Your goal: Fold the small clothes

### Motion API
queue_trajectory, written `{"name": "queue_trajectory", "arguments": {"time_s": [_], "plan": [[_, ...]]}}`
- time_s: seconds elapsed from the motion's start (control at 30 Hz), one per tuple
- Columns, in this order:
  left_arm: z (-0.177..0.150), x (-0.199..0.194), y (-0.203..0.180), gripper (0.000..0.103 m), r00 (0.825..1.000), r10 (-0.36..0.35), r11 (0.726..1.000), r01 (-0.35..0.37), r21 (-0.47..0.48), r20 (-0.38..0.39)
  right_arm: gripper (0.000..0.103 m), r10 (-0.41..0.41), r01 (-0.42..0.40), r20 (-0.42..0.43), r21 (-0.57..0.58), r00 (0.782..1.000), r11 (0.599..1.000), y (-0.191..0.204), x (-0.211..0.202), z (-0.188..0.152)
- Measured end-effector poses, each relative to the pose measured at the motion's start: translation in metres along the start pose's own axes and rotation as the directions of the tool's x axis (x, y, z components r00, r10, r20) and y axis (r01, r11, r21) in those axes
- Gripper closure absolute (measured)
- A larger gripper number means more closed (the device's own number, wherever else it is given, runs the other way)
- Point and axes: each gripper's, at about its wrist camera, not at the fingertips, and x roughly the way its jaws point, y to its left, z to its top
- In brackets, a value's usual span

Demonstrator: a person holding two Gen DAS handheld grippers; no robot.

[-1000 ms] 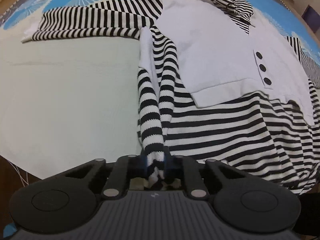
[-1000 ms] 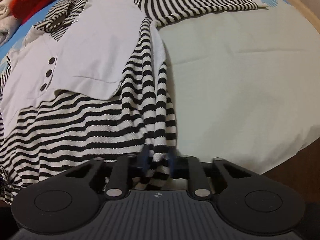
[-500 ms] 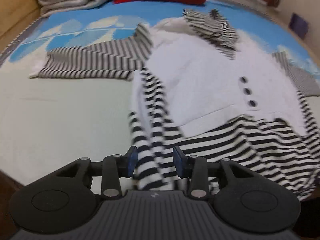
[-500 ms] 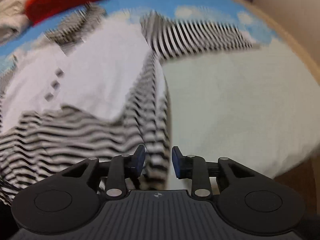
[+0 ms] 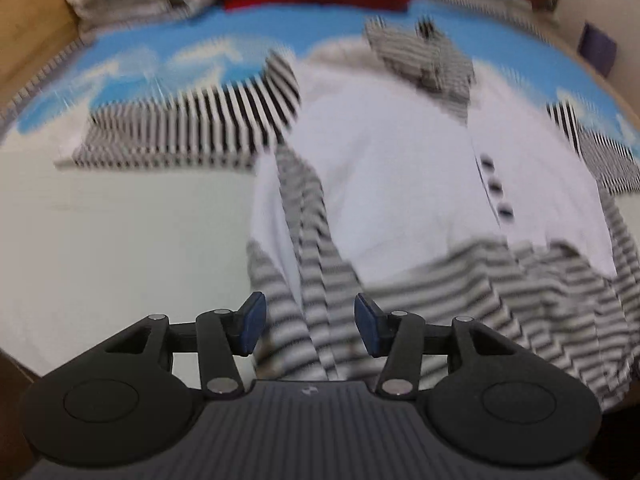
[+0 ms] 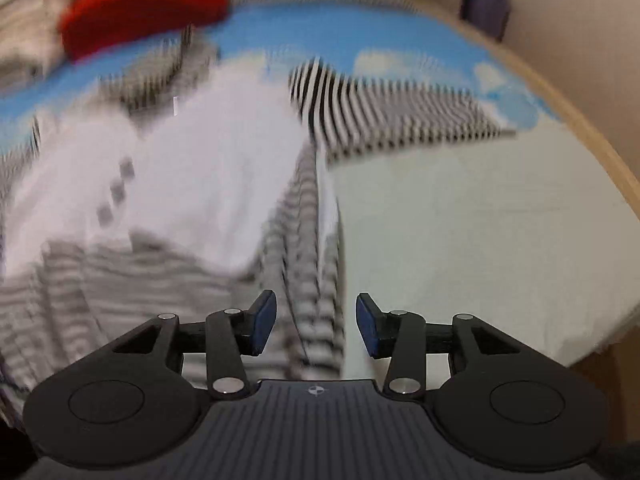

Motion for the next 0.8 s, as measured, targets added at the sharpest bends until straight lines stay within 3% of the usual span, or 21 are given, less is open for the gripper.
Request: {"name": "queue_trajectory", "arguments": {"time_s": [0.1, 0.17, 0.27, 0.37, 0.5, 0.57, 0.67, 0.73, 0.8], "plan": [[0.017, -0.014, 0.007, 0.040, 0.992, 0.049, 0.998, -0.044, -0.043, 0.118, 0.051, 0.014, -0.019, 0.131, 0.035, 0.991, 0.999, 0.001, -0.012, 0.009], [0.032, -0.019, 0.018, 0.033, 0.981, 0.075, 0.995, -0.063, -0.071, 0.179, 0.051, 0.013, -0.016, 0.162, 0.013, 0.987, 1.000, 0.003, -0.013, 0.010], [0.071, -0.016, 0.037, 0.034, 0.965, 0.150, 0.986, -0.130, -0.107, 0.215, 0.051, -0.001, 0.003, 0.131, -0.009, 0.991, 1.000, 0.008, -0.006, 0.011], [0.115, 0.000, 0.067, 0.034, 0.952, 0.196, 0.968, -0.149, -0.199, 0.237, 0.051, 0.000, 0.000, 0.106, 0.001, 0.994, 1.000, 0.012, -0.005, 0.008], [0.143, 0.035, 0.114, 0.036, 0.927, 0.275, 0.935, -0.195, -0.297, 0.255, 0.051, -0.031, 0.032, 0.096, -0.009, 0.995, 0.999, 0.018, -0.002, 0.007], [0.142, 0.061, 0.133, 0.044, 0.916, 0.320, 0.917, -0.235, -0.321, 0.243, 0.051, -0.044, 0.047, 0.100, -0.026, 0.994, 0.999, 0.024, -0.003, 0.007], [0.136, 0.101, 0.171, 0.064, 0.946, 0.306, 0.882, -0.240, -0.406, 0.106, 0.051, -0.047, 0.058, 0.128, -0.082, 0.991, 0.995, 0.036, -0.006, 0.016], [0.134, 0.112, 0.198, 0.064, 0.950, 0.307, 0.836, -0.238, -0.494, 0.061, 0.052, -0.035, 0.055, 0.142, -0.138, 0.989, 0.989, 0.046, -0.009, 0.030], [0.136, 0.121, 0.217, 0.064, 0.942, 0.333, 0.811, -0.266, -0.521, 0.037, 0.052, -0.011, 0.039, 0.164, -0.167, 0.986, 0.985, 0.056, -0.012, 0.049]]}}
